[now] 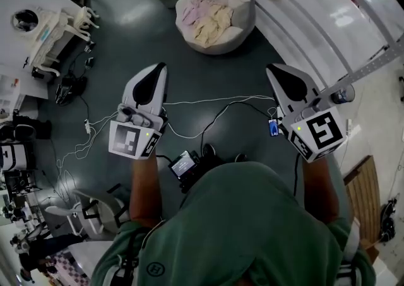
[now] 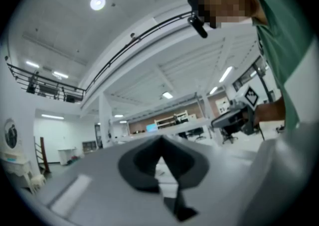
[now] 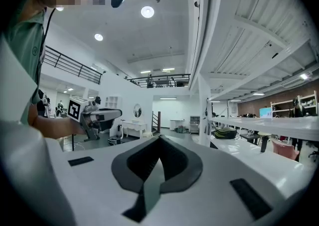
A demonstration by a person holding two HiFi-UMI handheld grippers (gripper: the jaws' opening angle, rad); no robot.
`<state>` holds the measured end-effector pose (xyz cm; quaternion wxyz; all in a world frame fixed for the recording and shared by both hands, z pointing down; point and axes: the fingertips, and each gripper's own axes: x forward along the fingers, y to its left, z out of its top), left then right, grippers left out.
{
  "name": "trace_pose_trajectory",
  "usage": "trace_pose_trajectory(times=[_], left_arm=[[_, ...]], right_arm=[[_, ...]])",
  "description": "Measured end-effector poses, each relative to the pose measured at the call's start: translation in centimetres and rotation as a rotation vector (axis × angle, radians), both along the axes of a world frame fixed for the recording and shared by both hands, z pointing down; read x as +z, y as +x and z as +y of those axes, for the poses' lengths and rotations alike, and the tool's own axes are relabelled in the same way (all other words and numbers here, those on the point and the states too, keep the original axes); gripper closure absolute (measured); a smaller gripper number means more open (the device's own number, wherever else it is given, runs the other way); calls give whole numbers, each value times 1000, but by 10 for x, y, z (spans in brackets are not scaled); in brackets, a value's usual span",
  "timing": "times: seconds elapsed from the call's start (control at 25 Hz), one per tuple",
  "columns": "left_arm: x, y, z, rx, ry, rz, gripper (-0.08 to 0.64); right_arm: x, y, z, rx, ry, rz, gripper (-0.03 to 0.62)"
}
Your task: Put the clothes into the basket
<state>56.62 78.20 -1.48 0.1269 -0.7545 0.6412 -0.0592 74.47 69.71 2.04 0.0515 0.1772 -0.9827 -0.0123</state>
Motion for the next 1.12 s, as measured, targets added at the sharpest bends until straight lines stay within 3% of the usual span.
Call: trace_pose_trajectory(times=[0.28, 0.56, 0.84, 1.12], left_arm=[[12, -9, -14, -9, -16, -2, 558], [27, -50, -37, -13, -13, 31, 558], [41, -127, -79, 16, -11, 58, 557], [57, -238, -121, 80, -21, 106, 557]], right_arm=[[12, -14, -19, 5, -42, -36, 588], [20, -58, -43, 2, -53, -42, 586], [35, -128, -86, 57, -62, -27, 586], [40, -231, -123, 119, -42, -18, 586]])
